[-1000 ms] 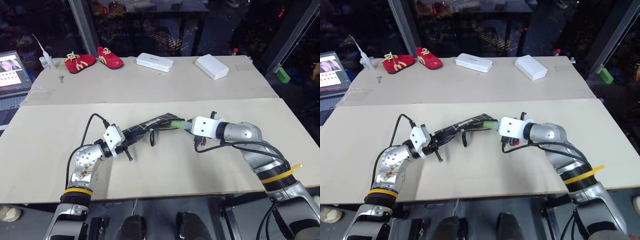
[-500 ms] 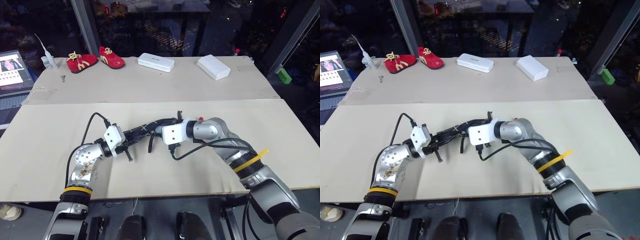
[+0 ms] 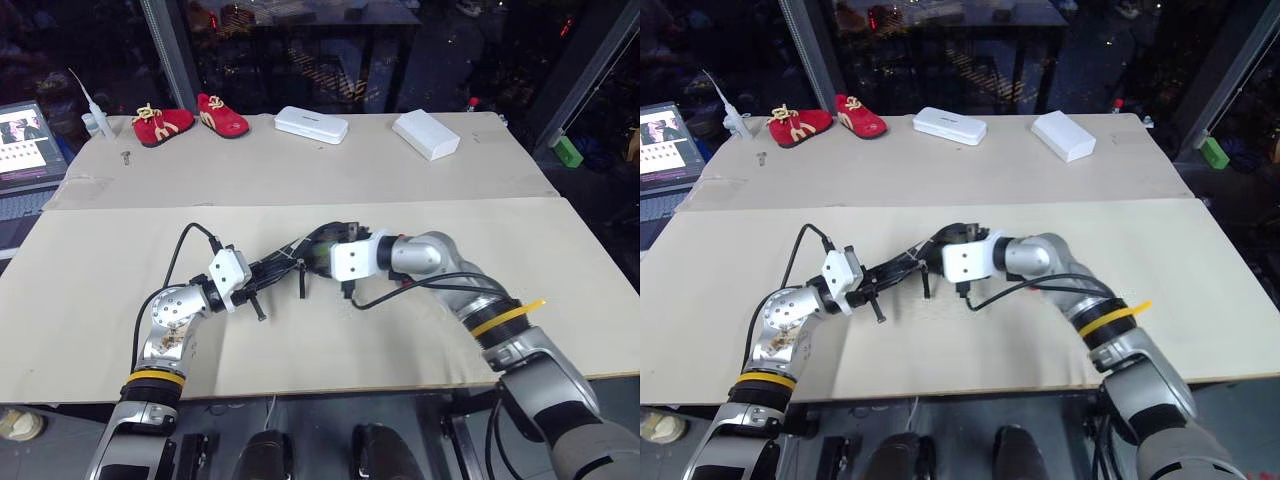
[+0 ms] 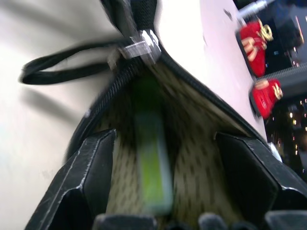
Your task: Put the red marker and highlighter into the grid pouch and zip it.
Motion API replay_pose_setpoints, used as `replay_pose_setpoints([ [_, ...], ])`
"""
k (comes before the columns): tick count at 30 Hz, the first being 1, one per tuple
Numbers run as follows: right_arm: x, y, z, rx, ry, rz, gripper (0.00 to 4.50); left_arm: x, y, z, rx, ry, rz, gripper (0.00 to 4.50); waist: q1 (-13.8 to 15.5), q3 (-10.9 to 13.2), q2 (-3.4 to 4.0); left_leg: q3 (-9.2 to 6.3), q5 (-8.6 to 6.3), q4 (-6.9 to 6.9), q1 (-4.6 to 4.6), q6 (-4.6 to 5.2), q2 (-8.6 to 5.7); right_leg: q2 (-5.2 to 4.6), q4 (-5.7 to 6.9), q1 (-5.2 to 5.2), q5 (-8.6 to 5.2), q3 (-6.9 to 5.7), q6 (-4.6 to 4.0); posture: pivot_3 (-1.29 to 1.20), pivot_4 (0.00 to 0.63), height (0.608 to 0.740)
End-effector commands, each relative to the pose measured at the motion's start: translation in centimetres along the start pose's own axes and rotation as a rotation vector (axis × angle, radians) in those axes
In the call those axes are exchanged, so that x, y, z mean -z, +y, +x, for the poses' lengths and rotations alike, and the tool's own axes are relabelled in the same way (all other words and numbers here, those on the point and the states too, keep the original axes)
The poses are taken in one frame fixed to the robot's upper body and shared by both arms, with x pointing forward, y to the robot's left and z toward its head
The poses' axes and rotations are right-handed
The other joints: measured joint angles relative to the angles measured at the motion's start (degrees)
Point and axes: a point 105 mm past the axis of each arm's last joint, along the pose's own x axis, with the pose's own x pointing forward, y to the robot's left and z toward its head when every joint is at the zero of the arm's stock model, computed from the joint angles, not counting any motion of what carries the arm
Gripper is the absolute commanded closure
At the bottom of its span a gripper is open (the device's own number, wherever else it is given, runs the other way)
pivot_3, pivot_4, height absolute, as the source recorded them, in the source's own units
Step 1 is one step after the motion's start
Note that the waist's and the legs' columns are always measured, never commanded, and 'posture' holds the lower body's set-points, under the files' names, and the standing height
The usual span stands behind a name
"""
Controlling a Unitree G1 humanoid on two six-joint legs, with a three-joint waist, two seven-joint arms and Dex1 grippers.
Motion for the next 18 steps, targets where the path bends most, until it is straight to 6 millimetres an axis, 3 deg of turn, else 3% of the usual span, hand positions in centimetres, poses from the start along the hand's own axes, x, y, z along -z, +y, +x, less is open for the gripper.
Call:
replay_pose_setpoints([
  [1,-1.1,-1.9,-5.1,0.047,-0.133,0.309,0.79,-0.9,0.5,-0.1,-0.016,-0.027,0.028,4.50,0.11,0.00,0.00,-0.03,-0.01,0.00,0.00,0.02,0.01,-0.01,-0.02,0.02,0.00,-0.01,0.00,0.00,0.150,0.740],
  [3,-1.8,-0.9,-6.7,-0.021,-0.175,0.430,0.79,-0.9,0.4,-0.1,-0.017,-0.028,0.027,4.50,0.31,0.00,0.00,-0.13,-0.05,0.00,-0.03,0.07,0.02,-0.05,-0.02,0.03,0.00,0.00,0.00,0.00,0.150,0.740],
  [5,-1.5,-1.5,-8.3,0.030,-0.197,0.604,0.79,-0.8,0.4,-0.2,-0.021,-0.026,0.026,4.50,0.12,0.00,-0.01,-0.24,-0.08,0.00,0.01,0.13,0.02,-0.07,-0.06,0.03,0.01,0.04,0.00,0.00,0.150,0.740],
  [8,1.0,-2.5,-9.5,0.196,-0.089,0.691,0.79,-0.8,0.5,-0.4,-0.028,-0.023,0.025,4.50,-0.36,0.00,-0.01,-0.25,-0.09,0.00,0.14,0.14,0.04,-0.06,-0.01,0.05,0.03,0.10,-0.04,0.00,0.150,0.740],
  [12,5.9,-1.8,-8.9,0.442,0.139,1.012,0.79,-0.8,0.5,-0.6,-0.035,-0.020,0.025,4.50,-0.46,-0.01,-0.03,-0.24,-0.07,0.00,0.25,0.11,0.04,-0.03,0.05,0.07,0.03,0.10,-0.09,0.00,0.150,0.740],
  [18,8.5,0.6,-7.7,0.570,0.304,1.202,0.79,-0.8,0.4,-0.5,-0.041,-0.024,0.020,4.50,-0.24,-0.01,-0.02,-0.19,-0.02,-0.01,-0.04,0.03,0.03,-0.03,0.14,-0.20,0.03,0.13,-0.11,0.00,0.150,0.740],
])
